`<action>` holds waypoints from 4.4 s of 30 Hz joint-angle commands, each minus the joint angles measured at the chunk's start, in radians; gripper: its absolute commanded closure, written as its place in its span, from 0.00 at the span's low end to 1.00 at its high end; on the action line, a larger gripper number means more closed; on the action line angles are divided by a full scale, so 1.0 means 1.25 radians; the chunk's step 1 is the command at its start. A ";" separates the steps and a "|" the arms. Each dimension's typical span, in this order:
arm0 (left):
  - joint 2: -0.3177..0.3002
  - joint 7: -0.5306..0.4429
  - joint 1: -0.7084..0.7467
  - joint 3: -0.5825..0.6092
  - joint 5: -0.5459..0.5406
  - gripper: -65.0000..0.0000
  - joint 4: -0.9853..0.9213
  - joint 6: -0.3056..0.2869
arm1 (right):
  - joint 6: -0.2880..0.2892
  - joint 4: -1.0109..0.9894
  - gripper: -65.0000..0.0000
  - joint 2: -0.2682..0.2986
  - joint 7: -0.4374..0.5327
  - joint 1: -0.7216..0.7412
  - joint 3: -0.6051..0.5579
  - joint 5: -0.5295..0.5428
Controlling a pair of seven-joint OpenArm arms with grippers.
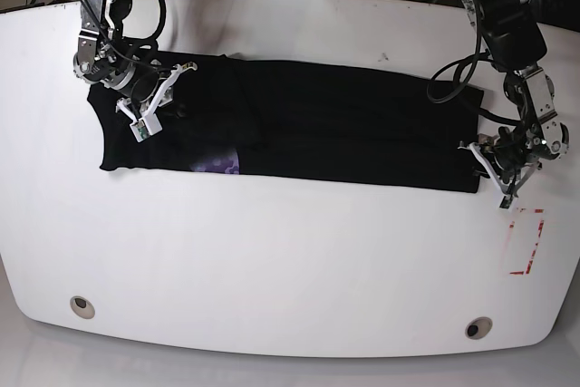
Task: Layout the t-shirt on the table in an organized manner, then fold the t-shirt properly
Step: 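Pull the shirt's end with the left gripper to straighten the strip, then release and move the left gripper along the shirt's end edge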
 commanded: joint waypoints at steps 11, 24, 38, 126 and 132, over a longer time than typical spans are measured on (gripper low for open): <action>-0.028 0.049 0.058 -0.007 -0.013 0.80 0.205 -0.001 | -0.007 -0.003 1.00 0.003 -0.063 -0.006 -0.004 -0.051; -0.032 0.060 0.098 -0.008 -0.015 0.80 0.223 -0.001 | -0.007 -0.003 1.00 0.002 -0.063 -0.004 -0.004 -0.051; -0.031 0.077 0.119 -0.008 -0.015 0.78 0.277 -0.001 | -0.007 -0.003 1.00 0.002 -0.063 -0.004 -0.004 -0.051; -0.028 0.175 0.174 -0.029 -0.015 0.90 0.397 -0.001 | -0.007 -0.003 1.00 -0.020 -0.066 -0.004 -0.004 -0.051; -0.028 0.175 0.188 -0.028 -0.015 0.90 0.399 -0.001 | -0.007 -0.003 1.00 -0.020 -0.066 -0.004 -0.006 -0.051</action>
